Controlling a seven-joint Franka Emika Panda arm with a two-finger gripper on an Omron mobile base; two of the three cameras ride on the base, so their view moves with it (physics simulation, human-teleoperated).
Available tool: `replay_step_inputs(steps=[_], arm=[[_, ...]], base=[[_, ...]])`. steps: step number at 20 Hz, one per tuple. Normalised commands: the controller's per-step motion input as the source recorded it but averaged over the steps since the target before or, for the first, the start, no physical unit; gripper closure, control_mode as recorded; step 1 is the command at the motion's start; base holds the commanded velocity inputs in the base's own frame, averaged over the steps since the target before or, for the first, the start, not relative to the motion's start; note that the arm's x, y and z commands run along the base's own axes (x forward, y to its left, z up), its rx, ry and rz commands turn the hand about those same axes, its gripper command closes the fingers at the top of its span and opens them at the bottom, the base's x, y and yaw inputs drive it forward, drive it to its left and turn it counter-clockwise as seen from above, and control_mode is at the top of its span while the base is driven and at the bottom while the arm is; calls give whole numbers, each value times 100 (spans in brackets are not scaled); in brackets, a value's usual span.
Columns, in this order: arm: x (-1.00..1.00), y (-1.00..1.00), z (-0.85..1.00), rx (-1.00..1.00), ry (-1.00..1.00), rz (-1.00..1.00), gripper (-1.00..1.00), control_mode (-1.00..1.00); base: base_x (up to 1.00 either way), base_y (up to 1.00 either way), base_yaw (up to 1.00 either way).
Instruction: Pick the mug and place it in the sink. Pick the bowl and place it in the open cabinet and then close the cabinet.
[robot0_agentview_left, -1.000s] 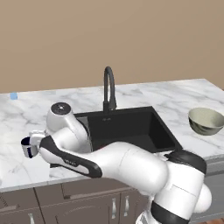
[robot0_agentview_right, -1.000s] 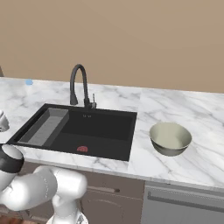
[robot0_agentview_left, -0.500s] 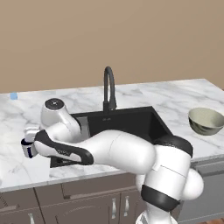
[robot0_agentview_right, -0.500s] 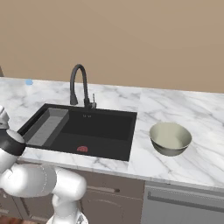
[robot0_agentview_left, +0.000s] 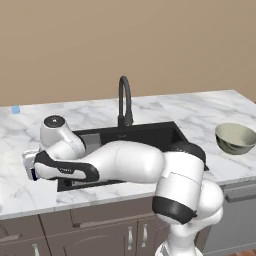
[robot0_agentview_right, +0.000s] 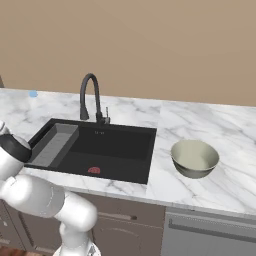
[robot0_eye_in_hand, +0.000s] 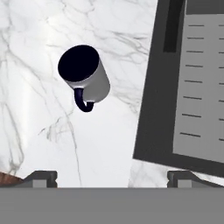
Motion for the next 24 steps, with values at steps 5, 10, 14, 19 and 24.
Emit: replay_step_inputs(steps=[5,10,14,19,24], arm=[[3,21,-1,-10,-6,3,-100,-100],[0,15,-1,-2,-1,0,-100,-100],[0,1,-8,0,0,0,-100,-100],[4,0,-14,1,0,0,-100,-100],[0,-2,-34,0,0,0,-100,-100]], base=[[0,0,0],[0,0,0],[0,0,0],[0,0,0],[0,0,0]])
